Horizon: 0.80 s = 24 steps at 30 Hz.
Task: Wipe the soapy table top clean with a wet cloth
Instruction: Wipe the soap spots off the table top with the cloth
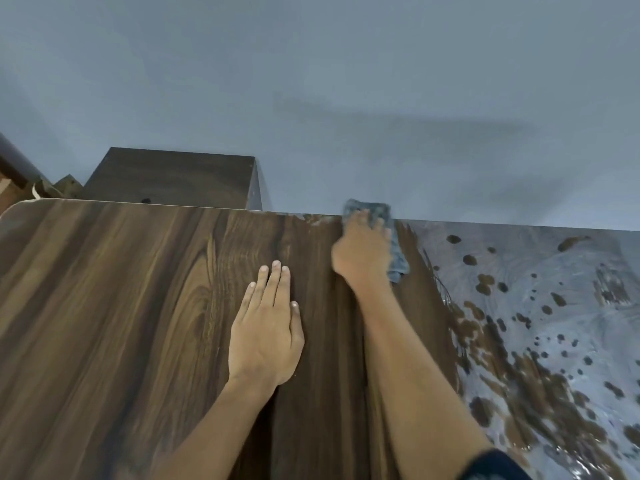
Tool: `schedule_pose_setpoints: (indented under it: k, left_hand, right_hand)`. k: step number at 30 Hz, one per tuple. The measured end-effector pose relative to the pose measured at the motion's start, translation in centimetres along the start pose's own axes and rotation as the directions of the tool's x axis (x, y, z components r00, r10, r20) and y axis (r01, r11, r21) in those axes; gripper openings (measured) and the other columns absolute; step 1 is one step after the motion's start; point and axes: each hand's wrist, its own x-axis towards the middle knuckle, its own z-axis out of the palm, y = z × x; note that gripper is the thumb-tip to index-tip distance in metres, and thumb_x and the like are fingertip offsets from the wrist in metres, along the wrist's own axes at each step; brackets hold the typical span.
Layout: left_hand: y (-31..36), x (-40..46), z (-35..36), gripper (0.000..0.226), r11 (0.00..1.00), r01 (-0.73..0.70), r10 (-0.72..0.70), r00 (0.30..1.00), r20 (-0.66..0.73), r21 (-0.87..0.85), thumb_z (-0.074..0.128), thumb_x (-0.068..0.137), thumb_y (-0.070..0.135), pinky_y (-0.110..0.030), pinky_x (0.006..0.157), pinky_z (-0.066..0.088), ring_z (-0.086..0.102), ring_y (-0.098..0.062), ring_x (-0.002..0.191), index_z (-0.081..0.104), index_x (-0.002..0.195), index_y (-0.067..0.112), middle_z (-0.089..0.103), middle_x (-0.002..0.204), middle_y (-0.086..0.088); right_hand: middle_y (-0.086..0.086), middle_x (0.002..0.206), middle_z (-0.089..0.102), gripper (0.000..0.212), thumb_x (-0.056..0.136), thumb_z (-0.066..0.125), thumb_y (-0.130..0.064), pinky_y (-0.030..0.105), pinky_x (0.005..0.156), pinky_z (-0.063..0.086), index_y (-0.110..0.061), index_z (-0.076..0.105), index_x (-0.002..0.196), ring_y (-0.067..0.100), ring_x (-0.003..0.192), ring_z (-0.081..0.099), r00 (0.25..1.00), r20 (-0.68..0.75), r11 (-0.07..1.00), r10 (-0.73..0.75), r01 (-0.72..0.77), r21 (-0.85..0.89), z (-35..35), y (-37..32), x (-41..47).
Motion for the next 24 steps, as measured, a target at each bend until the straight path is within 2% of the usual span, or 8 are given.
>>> schedule_pose_setpoints:
  k: [4, 7, 10, 13, 16, 18, 20, 24]
  left_hand:
    - [0.3, -0.1, -0.9, 0.053, 1.0, -0.01, 0.01, 0.999, 0.042, -0.009, 0.025, 0.095, 0.028, -0.028, 0.115, 0.007, 0.018, -0.016, 0.141, 0.027, 0.144, 0.008, 0.027, 0.151, -0.006]
    - [0.6, -0.3, -1.4, 0.055, 0.998, 0.033, -0.028, 0.995, 0.095, -0.051, 0.038, 0.096, 0.026, -0.024, 0.115, 0.005, 0.017, -0.015, 0.141, 0.019, 0.145, 0.01, 0.024, 0.152, -0.005]
    - [0.6, -0.3, -1.6, 0.04, 0.999, 0.016, -0.013, 0.998, 0.06, -0.051, 0.042, 0.093, 0.022, -0.026, 0.114, 0.013, 0.041, -0.019, 0.129, 0.043, 0.132, 0.011, 0.051, 0.131, -0.006]
    - [0.3, -0.2, -1.1, 0.04, 0.994, -0.032, 0.032, 0.999, 0.001, -0.105, 0.029, 0.091, 0.018, -0.031, 0.113, 0.021, 0.049, -0.017, 0.122, 0.052, 0.124, 0.014, 0.058, 0.125, -0.001]
    - [0.2, -0.2, -1.0, 0.056, 0.989, -0.065, 0.062, 0.998, -0.027, -0.133, 0.018, 0.087, 0.024, -0.029, 0.113, 0.019, 0.035, -0.008, 0.133, 0.048, 0.133, 0.017, 0.047, 0.139, 0.005]
    - [-0.1, -0.2, -0.6, 0.058, 0.99, -0.058, 0.053, 0.998, -0.04, -0.128, 0.015, 0.087, 0.027, -0.029, 0.114, 0.018, 0.031, -0.006, 0.135, 0.047, 0.134, 0.016, 0.044, 0.141, 0.007]
    - [0.0, -0.1, -0.3, 0.058, 0.991, -0.053, 0.047, 0.998, -0.051, -0.125, 0.014, 0.087, 0.027, -0.03, 0.113, 0.019, 0.032, -0.007, 0.134, 0.047, 0.134, 0.016, 0.044, 0.141, 0.007]
    - [0.0, -0.1, -0.2, 0.057, 0.992, -0.054, 0.048, 0.997, -0.056, -0.117, 0.016, 0.087, 0.025, -0.032, 0.113, 0.022, 0.037, -0.011, 0.133, 0.049, 0.132, 0.014, 0.047, 0.139, 0.004]
  right_hand:
    - [0.01, 0.157, 0.005, 0.066, 0.093, 0.039, -0.012, 0.042, 0.117, 0.003, -0.011, 0.007, 0.15, 0.028, 0.144, 0.003, 0.969, -0.014, 0.968, -0.247, 0.247, 0.049, 1.8, -7.2, 0.4]
    - [0.006, 0.157, 0.01, 0.061, 0.095, 0.04, -0.014, 0.038, 0.116, 0.001, -0.012, 0.013, 0.15, 0.026, 0.144, 0.005, 0.886, 0.034, 0.886, -0.462, 0.46, 0.059, 2.4, -10.0, -0.3]
    - [-0.001, 0.156, 0.019, 0.053, 0.097, 0.037, -0.015, 0.034, 0.116, 0.003, -0.017, 0.024, 0.148, 0.021, 0.144, 0.012, 0.8, 0.041, 0.798, -0.598, 0.591, 0.113, 2.6, -9.1, -0.4]
    - [-0.007, 0.154, 0.023, 0.048, 0.099, 0.035, -0.017, 0.037, 0.117, 0.007, -0.026, 0.029, 0.146, 0.015, 0.143, 0.015, 0.758, 0.051, 0.758, -0.65, 0.644, 0.105, 2.1, -6.3, -0.3]
    - [-0.008, 0.152, 0.028, 0.047, 0.098, 0.034, -0.018, 0.042, 0.115, 0.019, -0.028, 0.034, 0.144, 0.015, 0.141, 0.022, 0.833, -0.044, 0.829, -0.551, 0.553, 0.081, 1.2, -2.0, -0.1]
    - [-0.006, 0.152, 0.03, 0.047, 0.097, 0.033, -0.019, 0.046, 0.113, 0.024, -0.027, 0.034, 0.144, 0.015, 0.14, 0.025, 0.921, -0.117, 0.922, -0.372, 0.381, 0.064, 0.6, 2.0, 0.3]
    - [-0.001, 0.155, 0.021, 0.049, 0.099, 0.028, -0.022, 0.048, 0.115, 0.017, -0.021, 0.025, 0.148, 0.017, 0.142, 0.018, 0.978, -0.154, 0.989, -0.14, 0.146, 0.028, 0.2, 6.2, 0.8]
    - [0.002, 0.157, 0.012, 0.051, 0.101, 0.022, -0.026, 0.047, 0.116, 0.009, -0.015, 0.013, 0.15, 0.021, 0.144, 0.009, 0.952, -0.161, 0.965, 0.262, -0.252, 0.078, -0.2, 10.8, -0.2]
